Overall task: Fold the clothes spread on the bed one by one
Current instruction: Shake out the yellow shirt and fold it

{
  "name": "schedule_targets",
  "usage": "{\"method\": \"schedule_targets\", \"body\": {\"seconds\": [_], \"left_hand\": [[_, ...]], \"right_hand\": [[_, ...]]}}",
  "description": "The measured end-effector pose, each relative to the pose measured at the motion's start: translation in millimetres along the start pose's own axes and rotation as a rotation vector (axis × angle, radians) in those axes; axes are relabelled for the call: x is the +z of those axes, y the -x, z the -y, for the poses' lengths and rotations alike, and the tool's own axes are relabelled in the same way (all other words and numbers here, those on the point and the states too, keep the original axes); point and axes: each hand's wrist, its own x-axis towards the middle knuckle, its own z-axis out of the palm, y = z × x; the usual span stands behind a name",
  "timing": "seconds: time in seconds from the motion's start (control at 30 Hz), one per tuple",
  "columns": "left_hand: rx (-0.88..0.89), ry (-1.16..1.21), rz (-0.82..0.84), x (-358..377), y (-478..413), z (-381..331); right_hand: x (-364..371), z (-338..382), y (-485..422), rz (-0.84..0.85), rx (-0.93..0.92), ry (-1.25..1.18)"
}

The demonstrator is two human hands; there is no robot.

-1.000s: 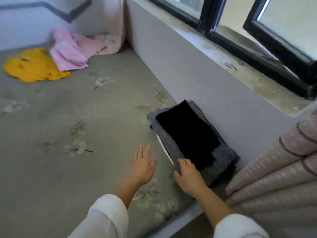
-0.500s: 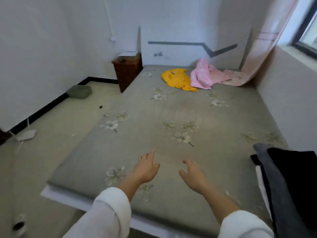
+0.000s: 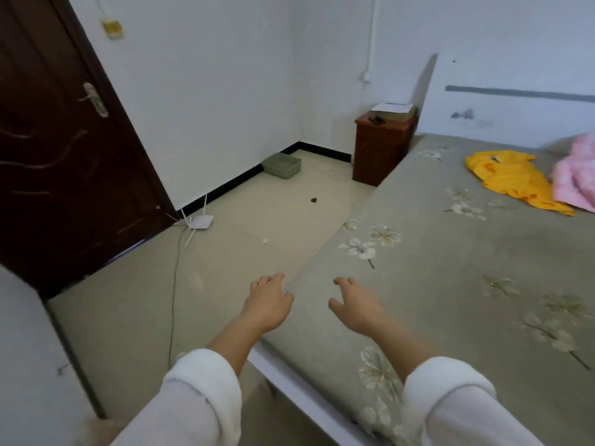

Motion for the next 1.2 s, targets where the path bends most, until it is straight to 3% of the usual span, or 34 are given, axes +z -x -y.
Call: {"method": "schedule_targets", "body": {"seconds": [0.37, 0.67, 1.2], "left_hand": [[-0.033, 0.013, -0.059, -122.9, -143.6, 125.9], [0.007, -0.017, -0.035, -200.9, -314.8, 186.0], [0.2, -0.159, -0.003, -282.3, -566.8, 234.7]], "right_hand": [[6.4, 151.0, -191.1, 0.005, -0.083, 0.1], [0.8, 210.9, -378.4, -0.001, -0.031, 0.127], [-12.3, 273.7, -589.5, -0.141, 0.174, 0.103]]}}
